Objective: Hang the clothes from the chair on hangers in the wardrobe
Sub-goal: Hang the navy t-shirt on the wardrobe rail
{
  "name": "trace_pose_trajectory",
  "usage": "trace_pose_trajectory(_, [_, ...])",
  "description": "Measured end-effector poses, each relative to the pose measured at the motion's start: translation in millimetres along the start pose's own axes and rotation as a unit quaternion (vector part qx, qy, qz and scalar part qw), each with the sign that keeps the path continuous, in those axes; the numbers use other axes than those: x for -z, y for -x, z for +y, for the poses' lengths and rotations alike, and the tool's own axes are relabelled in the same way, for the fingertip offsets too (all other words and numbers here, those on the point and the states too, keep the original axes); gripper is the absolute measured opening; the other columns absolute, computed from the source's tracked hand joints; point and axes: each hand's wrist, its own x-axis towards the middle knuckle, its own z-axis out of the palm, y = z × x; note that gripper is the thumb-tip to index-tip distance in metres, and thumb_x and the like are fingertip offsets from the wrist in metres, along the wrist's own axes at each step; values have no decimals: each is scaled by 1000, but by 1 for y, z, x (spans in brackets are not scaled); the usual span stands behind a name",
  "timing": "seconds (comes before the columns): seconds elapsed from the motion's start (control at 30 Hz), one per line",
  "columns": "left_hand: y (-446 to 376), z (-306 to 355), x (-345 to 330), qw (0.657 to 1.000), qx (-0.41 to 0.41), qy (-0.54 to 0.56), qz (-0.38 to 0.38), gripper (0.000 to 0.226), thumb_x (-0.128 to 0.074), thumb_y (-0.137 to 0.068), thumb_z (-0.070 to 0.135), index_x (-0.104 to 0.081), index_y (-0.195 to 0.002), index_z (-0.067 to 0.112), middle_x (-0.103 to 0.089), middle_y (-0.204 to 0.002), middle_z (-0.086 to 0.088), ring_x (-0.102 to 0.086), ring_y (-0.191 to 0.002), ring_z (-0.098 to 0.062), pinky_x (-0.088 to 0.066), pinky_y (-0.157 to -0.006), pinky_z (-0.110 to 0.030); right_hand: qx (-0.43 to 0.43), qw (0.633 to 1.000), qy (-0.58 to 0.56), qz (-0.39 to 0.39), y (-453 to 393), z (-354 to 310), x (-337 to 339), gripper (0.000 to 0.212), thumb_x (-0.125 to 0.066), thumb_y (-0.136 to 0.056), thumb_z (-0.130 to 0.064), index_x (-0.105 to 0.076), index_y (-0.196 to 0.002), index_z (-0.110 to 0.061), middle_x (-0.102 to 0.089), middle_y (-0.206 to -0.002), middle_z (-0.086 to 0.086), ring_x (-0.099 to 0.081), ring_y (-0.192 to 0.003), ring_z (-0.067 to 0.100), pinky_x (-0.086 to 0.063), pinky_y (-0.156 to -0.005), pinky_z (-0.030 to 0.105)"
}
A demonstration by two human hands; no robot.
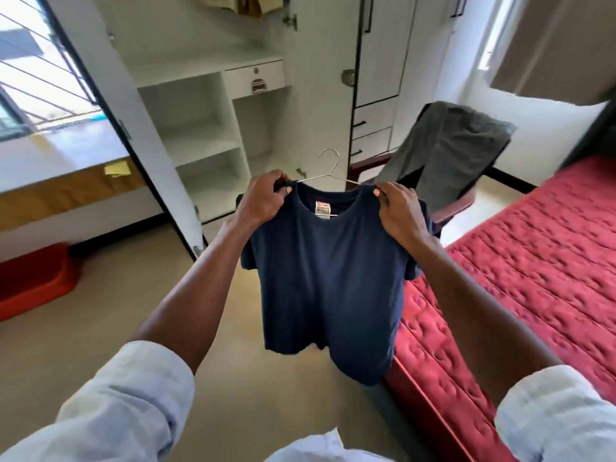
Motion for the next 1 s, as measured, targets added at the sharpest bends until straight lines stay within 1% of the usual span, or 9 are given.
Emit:
trace_pose_trajectory(0.13, [-42, -41, 21, 999, 19, -22, 44, 12, -69, -85, 11, -73, -96, 11, -73, -93, -4, -65, -88, -18, -49, -80, -25, 6, 1000, -13, -4, -50, -25, -41, 31, -45, -97, -7, -62, -123, -5, -65, -124, 12, -55, -117, 32, -34, -101, 40])
trace_pose_trajectory(0.23, [-72, -62, 29, 997, 45, -12, 59, 11, -68, -85, 10, -68, -96, 11, -68, -90, 2, -60, -84, -13, -39, -71, -17, 10, 999, -32, 1, -88, -36, -69, 29, -46, -98, -8, -63, -122, -5, -64, -124, 13, -55, -116, 34, -36, -102, 42])
trace_pose_trajectory(0.33, [-113, -93, 34, 997, 52, 0, 52, 18, -72, -82, 13, -65, -99, 14, -68, -96, 3, -60, -90, -15, -42, -78, -24, 14, 999, -44, 3, -136, -37, -105, 28, -46, -99, -8, -63, -120, -7, -65, -121, 12, -54, -114, 33, -34, -102, 40])
trace_pose_trajectory(0.43, [-165, -127, 42, 998, 59, -23, 22, 31, -74, -82, 17, -65, -112, 14, -65, -109, -2, -59, -102, -19, -44, -90, -29, 22, 998, -53, 15, -190, -39, -137, 27, -45, -99, -8, -64, -118, -7, -66, -118, 11, -54, -112, 31, -32, -100, 39])
trace_pose_trajectory(0.53, [-222, -152, 51, 996, 58, -67, 15, 21, -65, -90, 11, -68, -111, 7, -64, -112, -9, -58, -105, -23, -39, -87, -22, 45, 997, -56, 17, -252, -40, -166, 27, -46, -99, -7, -64, -119, -6, -66, -120, 11, -55, -113, 31, -32, -99, 38])
trace_pose_trajectory(0.63, [-282, -172, 61, 994, 70, -74, 40, 19, -59, -94, 10, -69, -110, 11, -69, -110, -6, -61, -100, -20, -41, -84, -23, 66, 996, -48, 19, -324, -43, -192, 28, -45, -99, -7, -63, -120, -8, -66, -120, 9, -56, -112, 30, -33, -99, 37])
trace_pose_trajectory(0.77, [-357, -197, 74, 989, 61, -82, 104, 16, -55, -96, 15, -66, -108, 13, -69, -104, -4, -62, -96, -23, -51, -86, -41, 91, 994, -47, 41, -421, -56, -221, 28, -43, -99, -9, -63, -118, -9, -67, -118, 8, -56, -110, 29, -34, -98, 37])
trace_pose_trajectory(0.9, [-421, -217, 94, 977, 38, -112, 175, 21, -52, -97, 11, -65, -114, 8, -69, -109, -7, -61, -100, -23, -43, -82, -27, 118, 991, -37, 60, -503, -80, -254, 29, -41, -99, -10, -62, -119, -9, -66, -118, 9, -56, -110, 29, -34, -98, 38])
trace_pose_trajectory(1.0, [-475, -240, 115, 970, 7, -109, 218, 24, -50, -96, 8, -65, -114, 7, -70, -110, -8, -63, -102, -25, -48, -92, -34, 139, 986, -30, 84, -565, -100, -275, 29, -40, -100, -10, -61, -119, -8, -66, -117, 9, -56, -109, 29, -34, -98, 39])
